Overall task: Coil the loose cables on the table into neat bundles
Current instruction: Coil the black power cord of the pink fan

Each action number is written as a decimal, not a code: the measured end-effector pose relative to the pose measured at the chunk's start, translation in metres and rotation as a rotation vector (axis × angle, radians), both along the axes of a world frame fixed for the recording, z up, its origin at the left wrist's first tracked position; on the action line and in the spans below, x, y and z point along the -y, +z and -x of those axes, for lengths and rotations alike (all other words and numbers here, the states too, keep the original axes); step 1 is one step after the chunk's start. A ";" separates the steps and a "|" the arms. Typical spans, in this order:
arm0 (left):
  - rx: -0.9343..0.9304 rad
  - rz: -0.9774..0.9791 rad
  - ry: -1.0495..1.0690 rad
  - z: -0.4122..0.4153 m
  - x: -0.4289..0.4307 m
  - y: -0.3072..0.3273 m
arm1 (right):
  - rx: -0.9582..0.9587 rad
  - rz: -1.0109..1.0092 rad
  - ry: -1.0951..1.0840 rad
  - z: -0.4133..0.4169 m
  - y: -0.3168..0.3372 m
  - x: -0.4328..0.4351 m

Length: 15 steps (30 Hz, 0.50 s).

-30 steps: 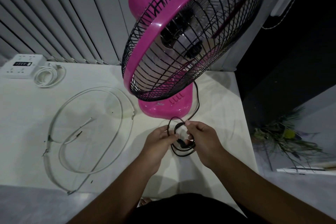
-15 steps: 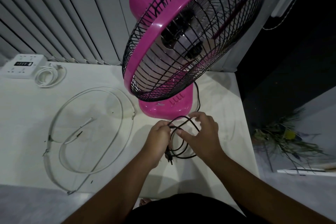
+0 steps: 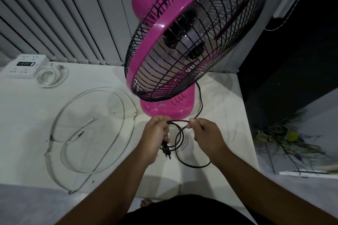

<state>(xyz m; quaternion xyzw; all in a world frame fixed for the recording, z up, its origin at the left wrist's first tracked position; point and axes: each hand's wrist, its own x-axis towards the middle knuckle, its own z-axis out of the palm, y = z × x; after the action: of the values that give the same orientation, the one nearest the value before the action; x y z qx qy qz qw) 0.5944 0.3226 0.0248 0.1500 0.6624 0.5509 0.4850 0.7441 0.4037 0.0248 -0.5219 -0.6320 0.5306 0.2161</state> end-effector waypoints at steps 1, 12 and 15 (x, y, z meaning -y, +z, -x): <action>0.001 -0.001 0.000 0.000 0.000 -0.001 | 0.007 0.000 -0.006 0.000 -0.001 0.000; 0.088 -0.087 0.151 -0.006 -0.009 0.002 | -0.139 0.260 -0.204 0.000 -0.001 0.001; 0.175 -0.132 0.245 -0.008 -0.017 0.006 | -0.183 0.370 -0.103 0.005 0.003 0.010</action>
<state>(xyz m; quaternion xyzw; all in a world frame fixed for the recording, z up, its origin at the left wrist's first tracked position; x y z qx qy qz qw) 0.6022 0.3394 0.0303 0.0509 0.5934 0.6591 0.4592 0.7393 0.3934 0.0277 -0.5340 -0.4740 0.6709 0.2002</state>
